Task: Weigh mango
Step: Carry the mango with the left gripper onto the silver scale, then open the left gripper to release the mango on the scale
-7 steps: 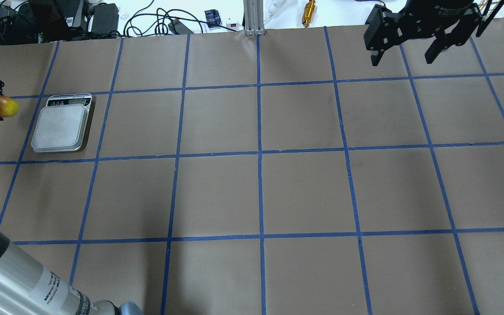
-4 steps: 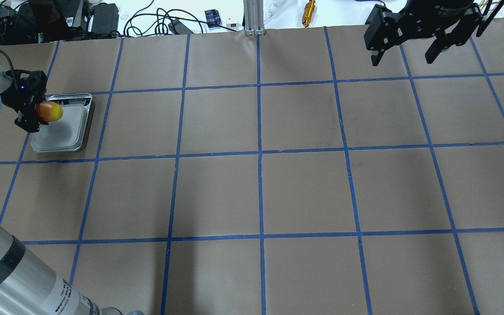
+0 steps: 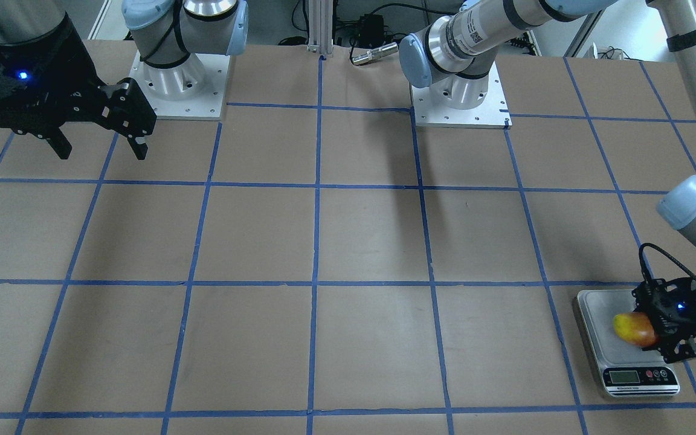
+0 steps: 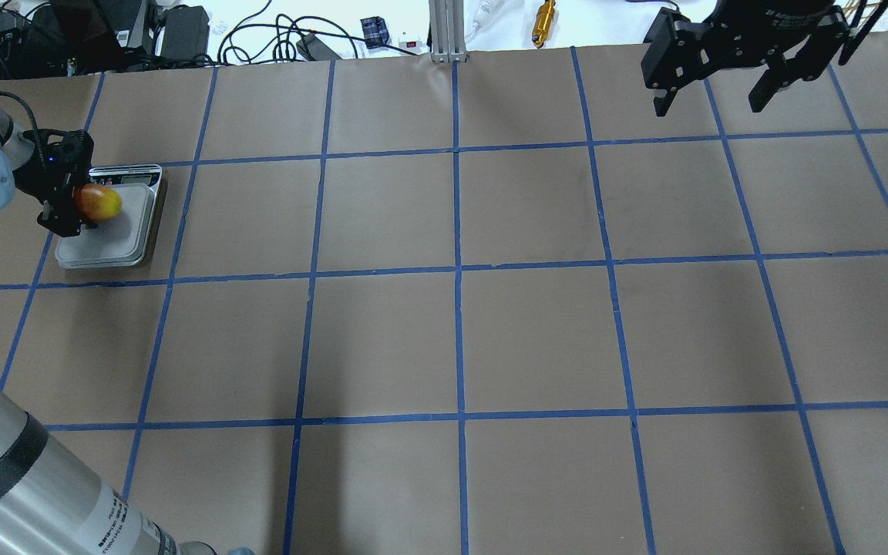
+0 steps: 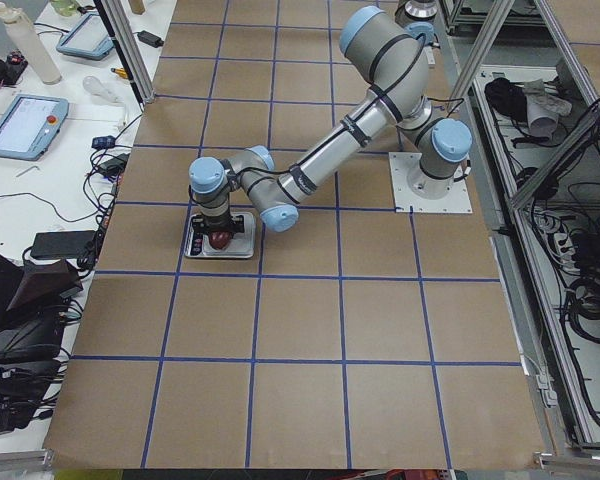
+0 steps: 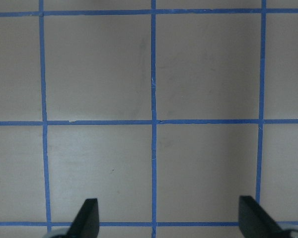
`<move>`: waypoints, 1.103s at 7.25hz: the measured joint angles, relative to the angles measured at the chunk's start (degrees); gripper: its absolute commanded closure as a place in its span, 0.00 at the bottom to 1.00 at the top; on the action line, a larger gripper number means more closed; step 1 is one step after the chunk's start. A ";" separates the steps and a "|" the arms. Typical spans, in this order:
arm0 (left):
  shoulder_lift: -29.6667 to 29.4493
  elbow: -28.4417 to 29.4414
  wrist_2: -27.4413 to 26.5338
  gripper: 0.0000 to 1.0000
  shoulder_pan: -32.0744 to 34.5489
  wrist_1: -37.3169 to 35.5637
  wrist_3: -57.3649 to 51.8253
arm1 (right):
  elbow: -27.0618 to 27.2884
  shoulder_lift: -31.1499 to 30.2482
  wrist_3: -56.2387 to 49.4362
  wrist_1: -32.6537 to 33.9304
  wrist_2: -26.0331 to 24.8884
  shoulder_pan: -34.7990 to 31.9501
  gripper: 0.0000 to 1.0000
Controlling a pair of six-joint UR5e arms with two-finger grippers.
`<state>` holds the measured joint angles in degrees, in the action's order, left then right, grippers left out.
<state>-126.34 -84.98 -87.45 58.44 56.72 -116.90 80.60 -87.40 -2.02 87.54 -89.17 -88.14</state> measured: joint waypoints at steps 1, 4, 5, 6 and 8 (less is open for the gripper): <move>-0.06 0.00 0.08 0.01 0.00 0.05 0.00 | 0.00 -0.01 0.00 0.00 0.00 0.01 0.00; 2.32 0.04 -0.12 0.00 0.08 1.17 1.26 | 0.00 -0.03 0.00 0.00 -0.03 -0.01 0.00; 4.48 0.02 -0.16 0.00 0.20 3.15 2.89 | 0.00 -0.03 0.00 0.00 -0.04 -0.01 0.00; 7.52 0.02 -0.13 0.00 0.27 6.60 4.69 | 0.00 -0.04 0.00 0.00 -0.04 -0.01 0.00; 14.99 0.09 -0.33 0.00 0.33 14.22 9.77 | 0.00 -0.05 0.00 0.00 -0.04 -0.01 0.00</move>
<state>-111.35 -84.90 -87.77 58.77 70.94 -107.13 80.60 -87.45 -2.02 87.54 -89.21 -88.15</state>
